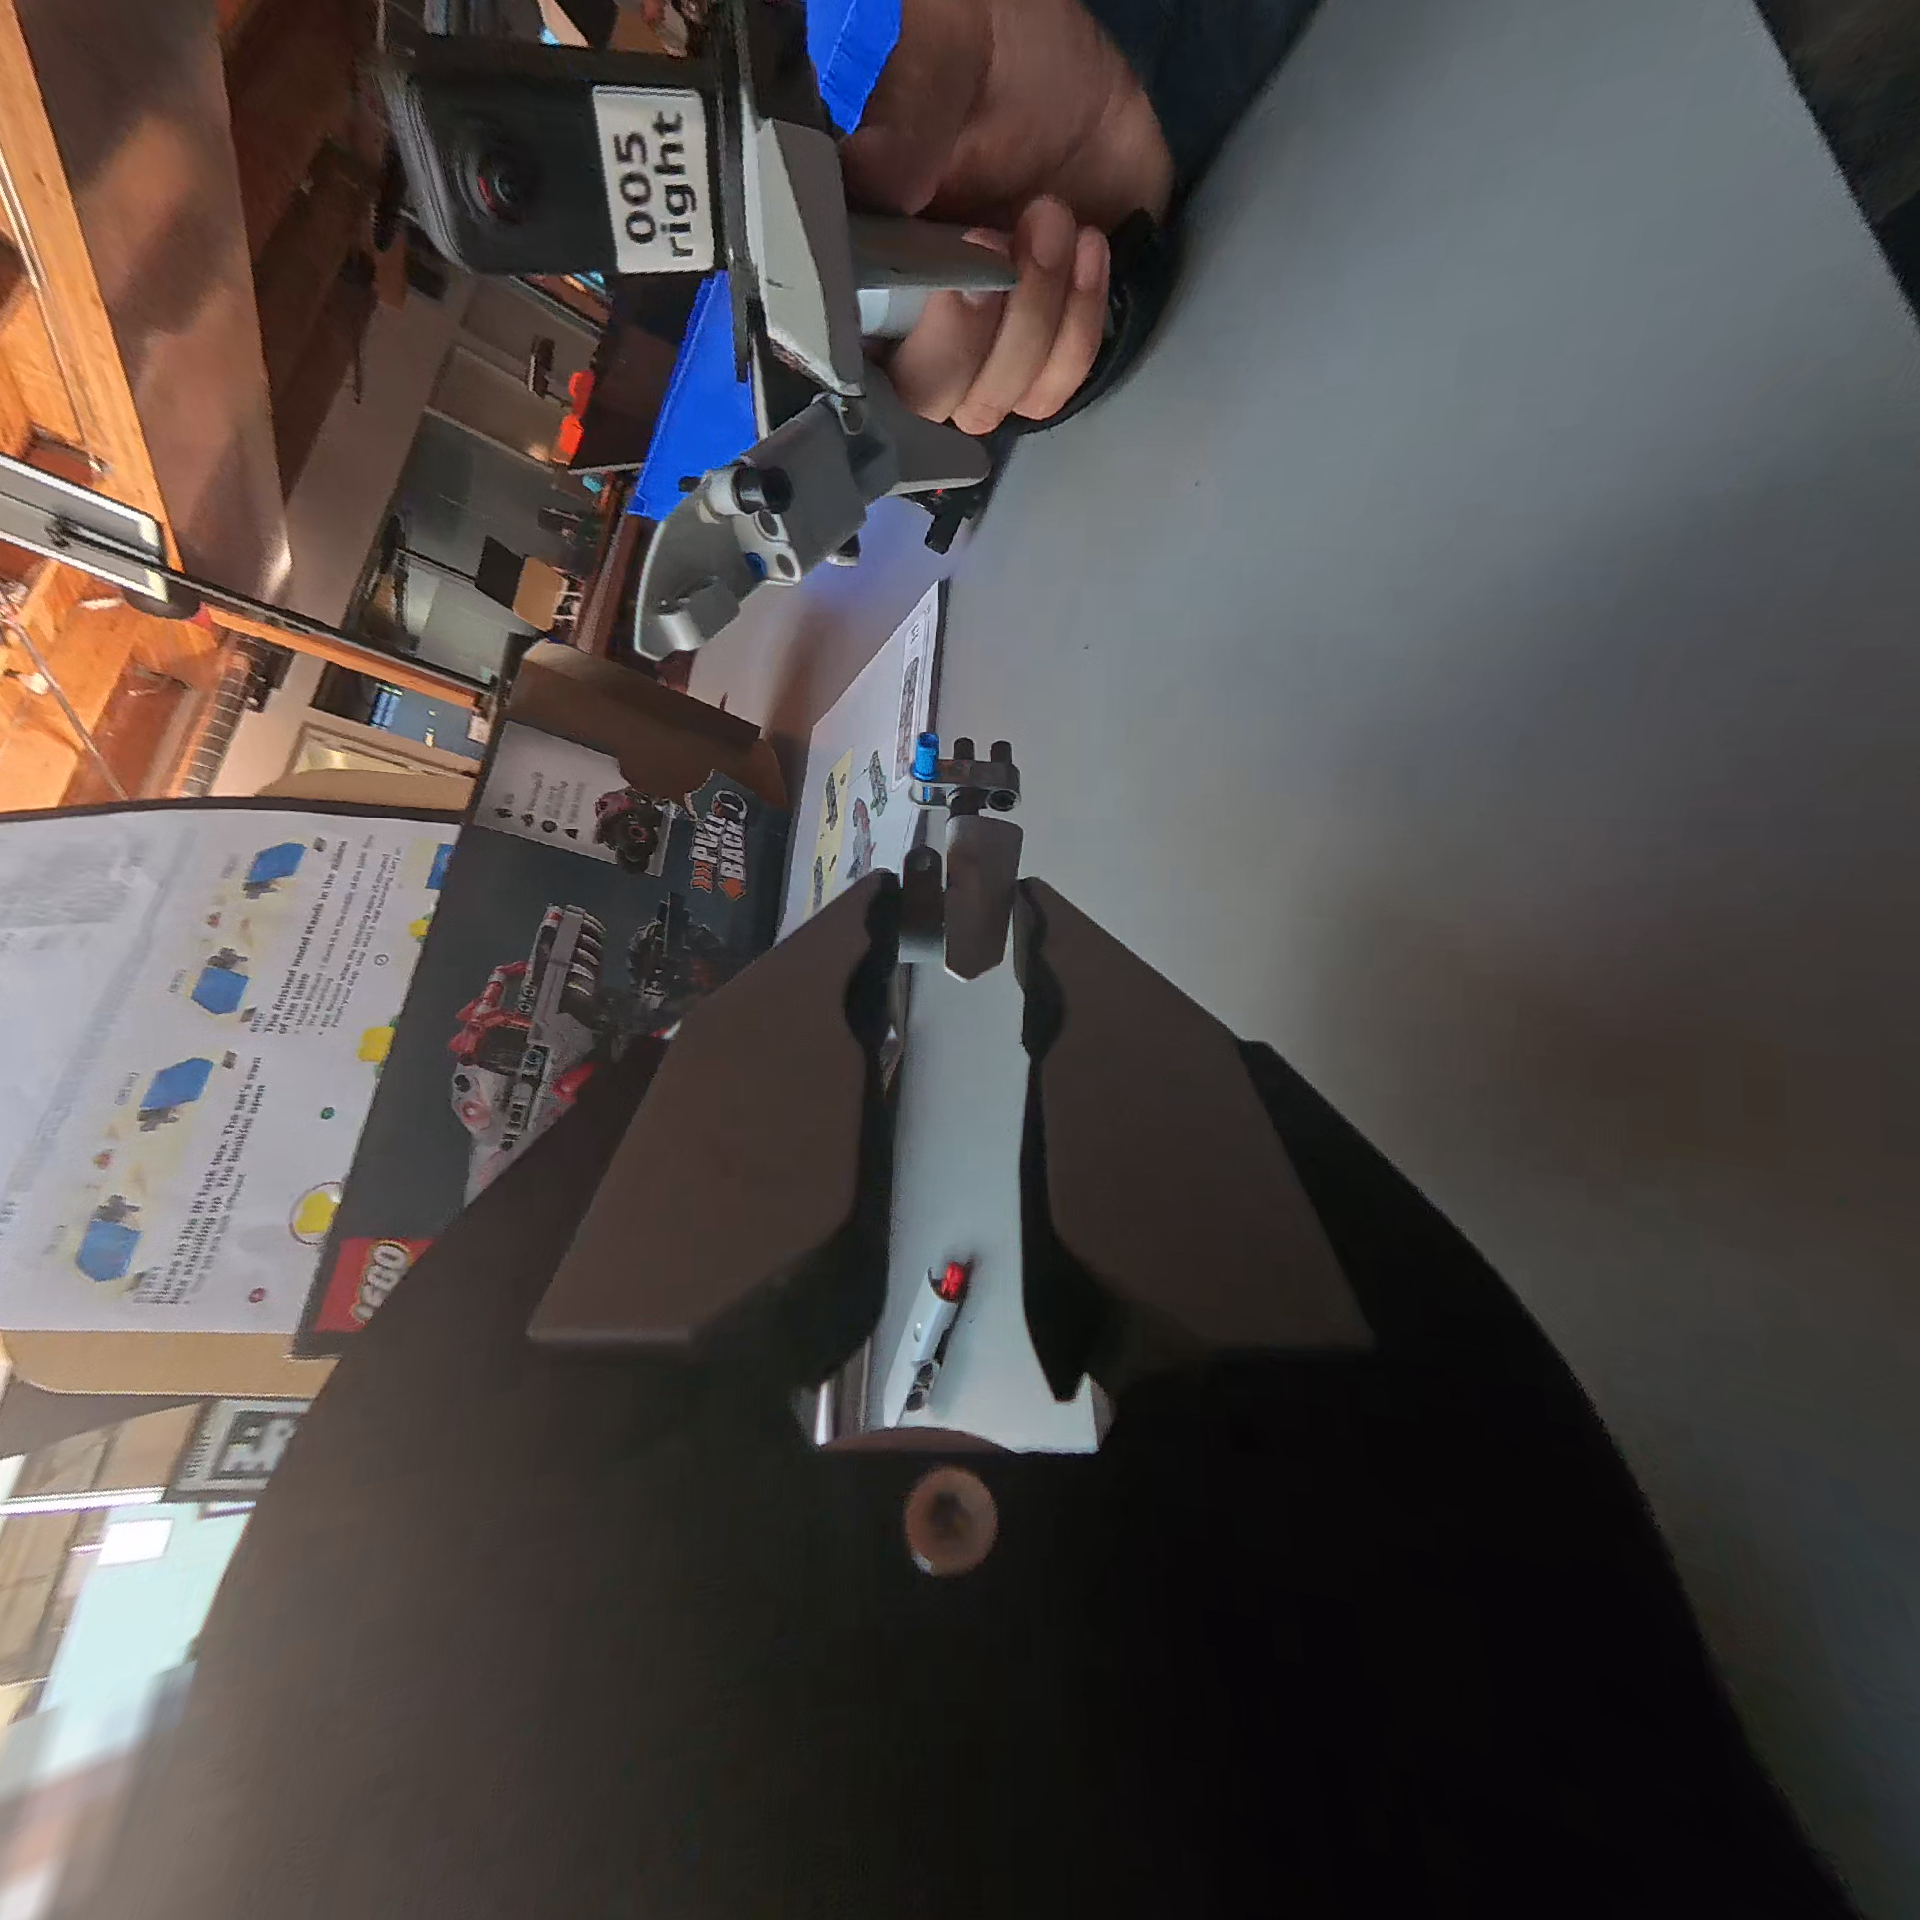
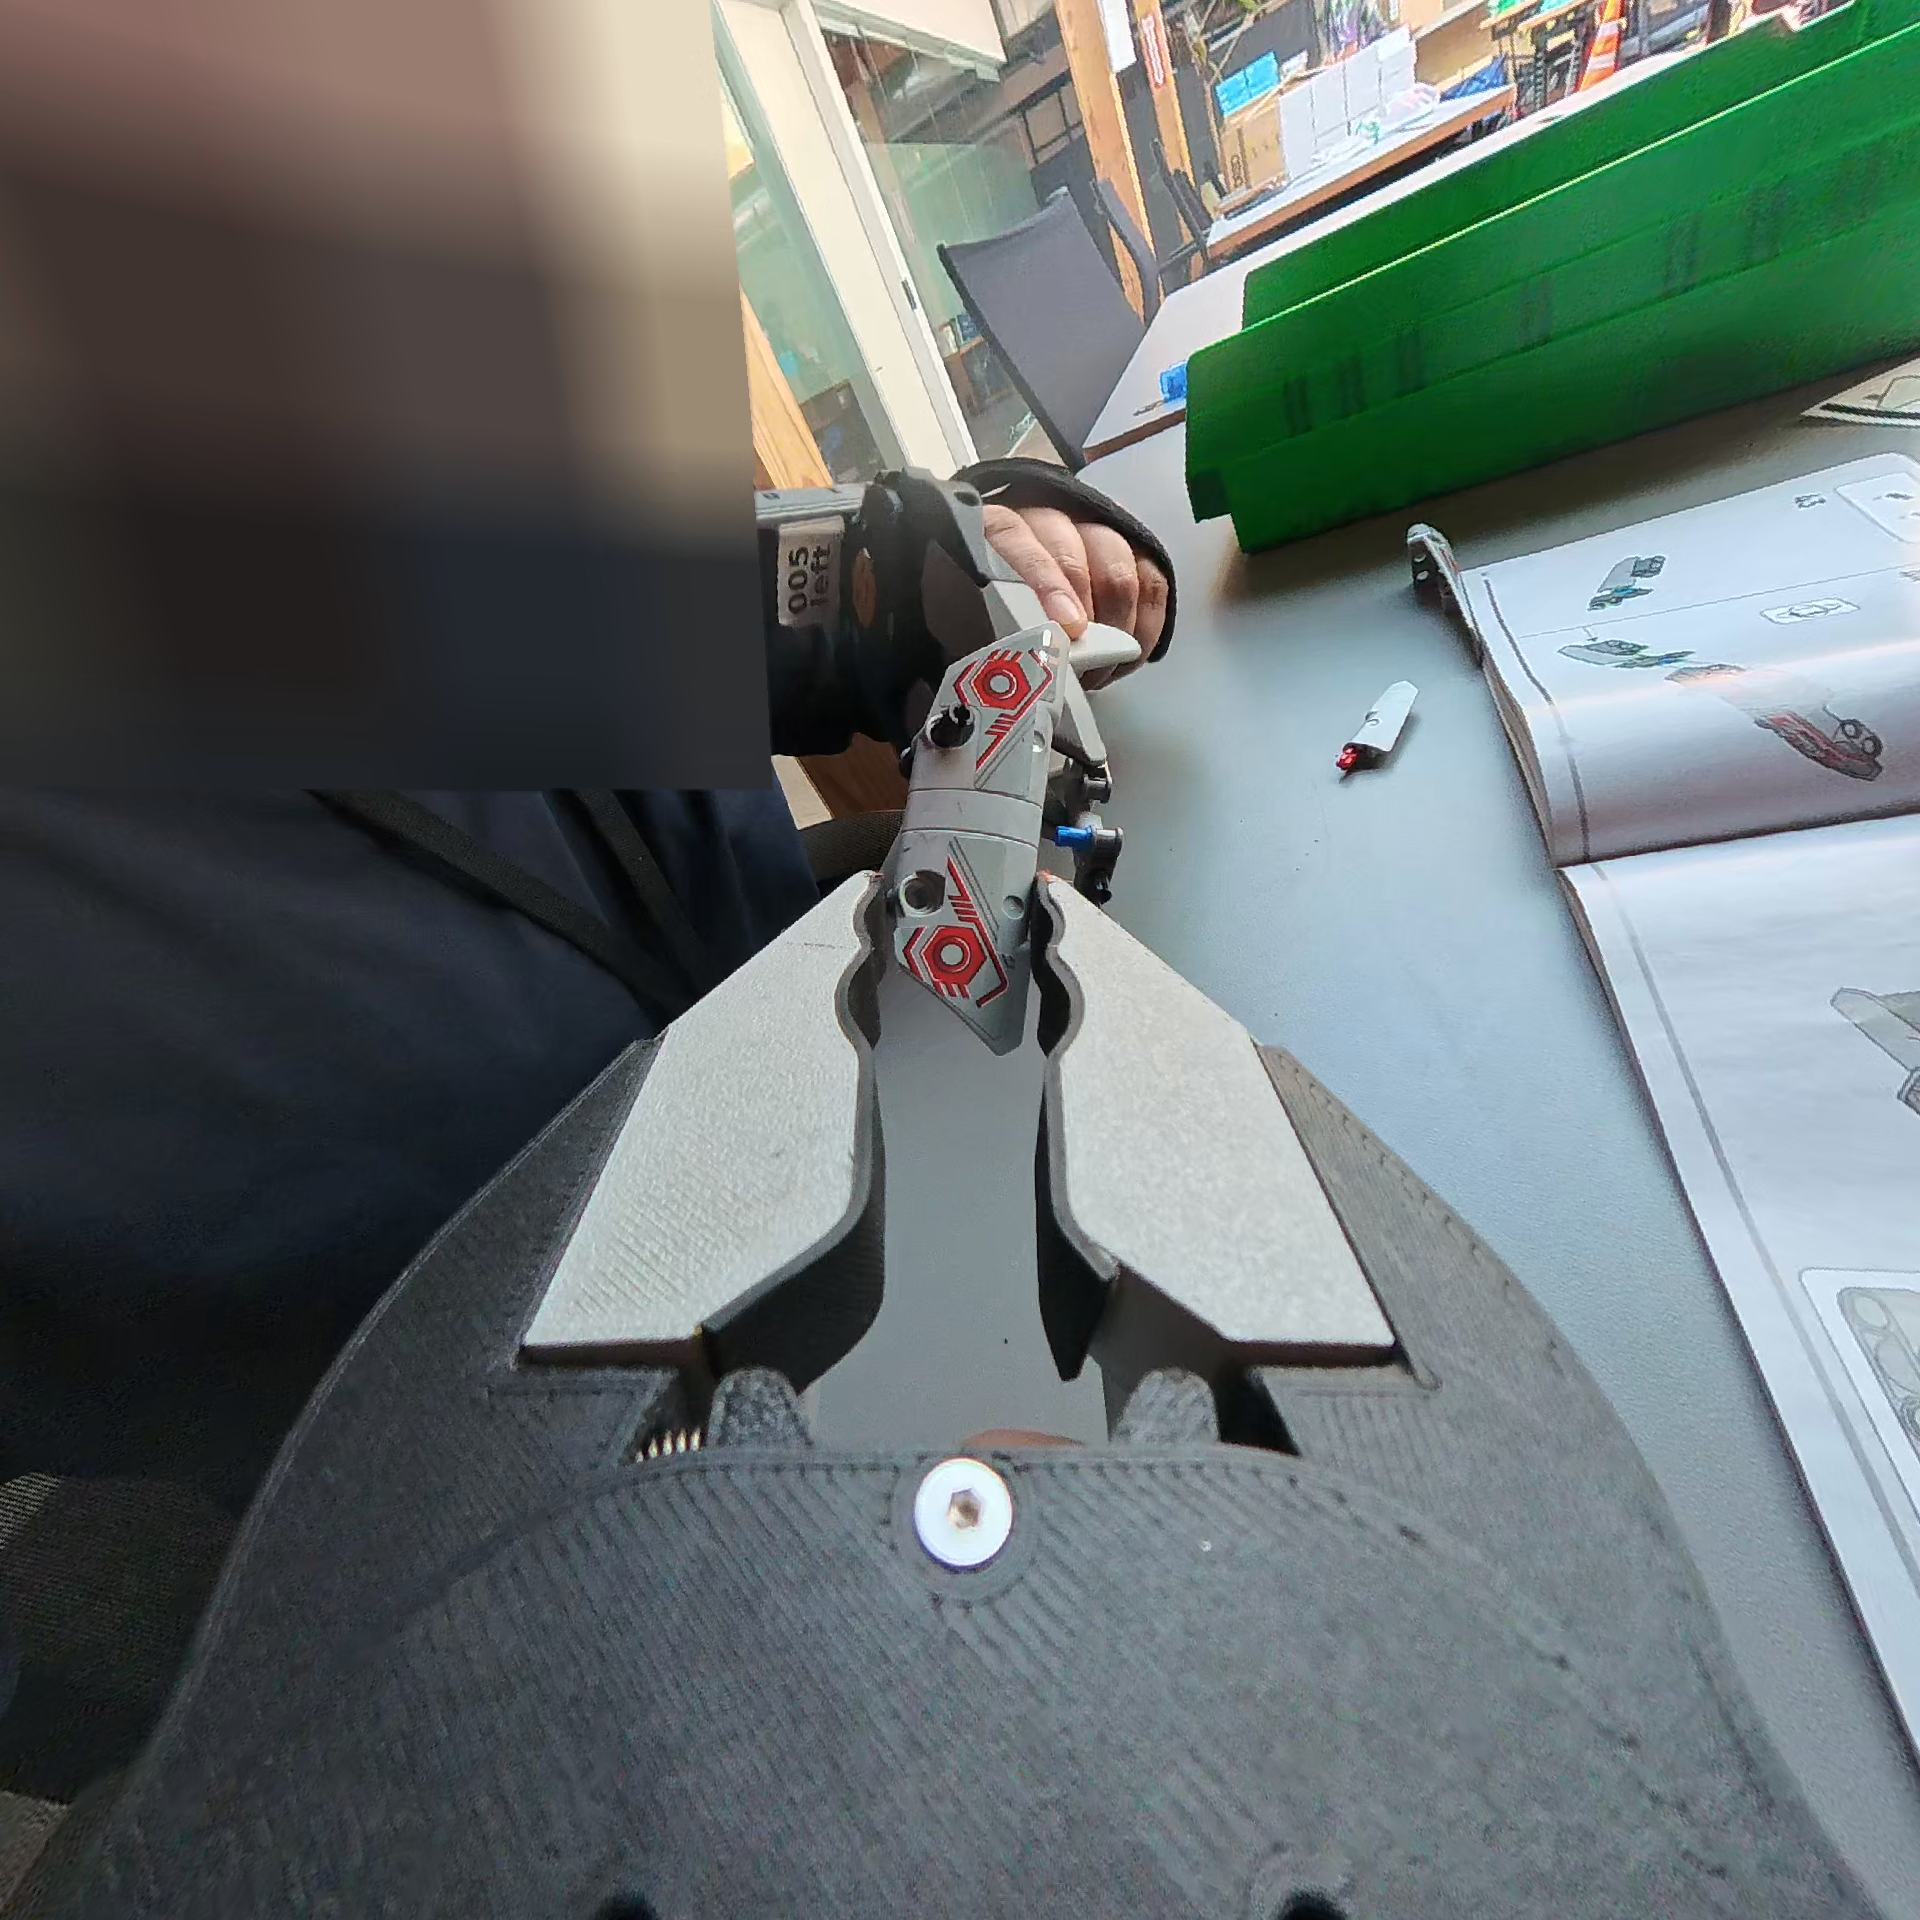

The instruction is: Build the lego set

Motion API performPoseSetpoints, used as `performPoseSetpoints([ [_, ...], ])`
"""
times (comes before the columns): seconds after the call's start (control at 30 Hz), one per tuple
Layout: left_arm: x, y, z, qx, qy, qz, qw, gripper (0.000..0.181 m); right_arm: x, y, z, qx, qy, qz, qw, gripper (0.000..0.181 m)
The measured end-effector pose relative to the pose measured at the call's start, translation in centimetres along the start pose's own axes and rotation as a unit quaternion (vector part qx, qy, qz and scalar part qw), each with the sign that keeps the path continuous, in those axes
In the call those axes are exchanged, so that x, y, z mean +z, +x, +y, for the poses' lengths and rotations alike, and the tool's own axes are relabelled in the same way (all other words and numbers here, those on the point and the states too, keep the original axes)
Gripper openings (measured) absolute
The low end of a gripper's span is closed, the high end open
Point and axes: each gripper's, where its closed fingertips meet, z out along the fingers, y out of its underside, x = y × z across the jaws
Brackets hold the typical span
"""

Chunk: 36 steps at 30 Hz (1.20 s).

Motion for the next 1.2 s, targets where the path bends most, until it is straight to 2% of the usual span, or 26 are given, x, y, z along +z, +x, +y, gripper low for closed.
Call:
performPoseSetpoints([
  [0.1, 0.0, -0.2, 0.1, -0.036, 0.005, 0.009, 0.999, 0.018, 0.0, 0.1, 0.0, -0.001, 0.001, 0.002, 1.0, 0.024],
  [0.23, -0.2, -0.6, 0.0, -0.126, 0.028, 0.044, 0.991, 0.018, -0.1, 0.1, -0.1, -0.007, 0.002, 0.009, 1.0, 0.024],
  [0.47, 0.1, 0.4, 1.0, -0.292, 0.025, 0.155, 0.943, 0.018, -0.8, 1.1, -0.6, -0.021, 0.011, 0.048, 0.999, 0.024],
  [0.53, 0.2, 0.6, 1.3, -0.315, 0.021, 0.172, 0.933, 0.018, -0.7, 1.6, 0.1, -0.032, -0.013, 0.068, 0.997, 0.024],
  [0.73, 0.4, 1.5, 1.8, -0.326, -0.007, 0.2, 0.924, 0.018, 0.1, 2.5, 2.4, -0.063, -0.096, 0.112, 0.987, 0.024],
  [0.97, 0.2, 1.7, 2.1, -0.44, -0.017, 0.257, 0.86, 0.018, 0.0, 3.2, 4.5, -0.089, -0.168, 0.144, 0.971, 0.024],
  [1.1, -0.1, 1.7, 1.3, -0.483, 0.005, 0.287, 0.828, 0.018, 0.1, 3.0, 4.1, -0.084, -0.156, 0.132, 0.975, 0.024],
  [1.2, -0.5, 0.9, 0.1, -0.545, 0.049, 0.313, 0.776, 0.018, 0.5, 1.9, 3.1, -0.045, -0.115, 0.089, 0.988, 0.024],
])
